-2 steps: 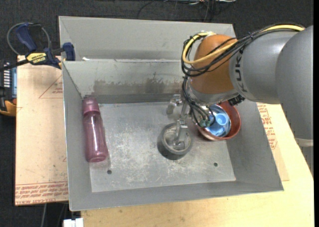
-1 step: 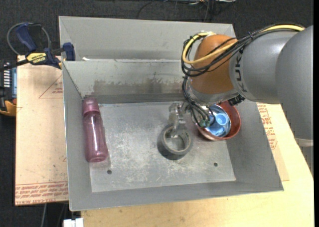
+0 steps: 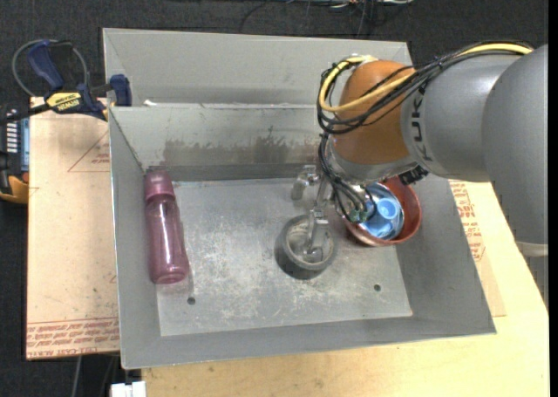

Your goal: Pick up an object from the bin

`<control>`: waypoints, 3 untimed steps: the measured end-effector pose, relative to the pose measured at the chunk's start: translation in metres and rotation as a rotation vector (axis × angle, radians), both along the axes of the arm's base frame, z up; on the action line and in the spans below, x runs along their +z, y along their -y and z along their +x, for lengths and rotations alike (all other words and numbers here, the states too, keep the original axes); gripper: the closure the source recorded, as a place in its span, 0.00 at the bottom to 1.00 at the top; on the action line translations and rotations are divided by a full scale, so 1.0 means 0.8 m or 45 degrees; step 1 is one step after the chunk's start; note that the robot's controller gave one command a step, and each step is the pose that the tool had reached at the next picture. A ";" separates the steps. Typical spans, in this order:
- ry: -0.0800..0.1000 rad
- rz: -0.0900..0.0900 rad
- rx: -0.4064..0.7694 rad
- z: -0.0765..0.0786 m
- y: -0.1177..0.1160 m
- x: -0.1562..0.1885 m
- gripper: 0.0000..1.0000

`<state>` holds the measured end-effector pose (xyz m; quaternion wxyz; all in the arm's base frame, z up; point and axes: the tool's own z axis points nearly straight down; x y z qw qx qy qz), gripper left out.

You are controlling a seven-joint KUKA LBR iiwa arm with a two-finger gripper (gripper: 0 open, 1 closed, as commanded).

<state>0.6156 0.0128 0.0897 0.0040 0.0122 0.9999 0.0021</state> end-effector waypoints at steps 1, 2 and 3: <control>0.000 0.000 0.000 0.000 0.000 0.000 0.00; 0.000 0.000 0.045 -0.073 0.029 -0.025 0.00; 0.018 -0.002 0.405 -0.094 0.007 -0.024 1.00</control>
Offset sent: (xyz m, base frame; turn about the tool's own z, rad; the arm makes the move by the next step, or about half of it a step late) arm -0.0580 -0.0230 -0.0197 -0.0394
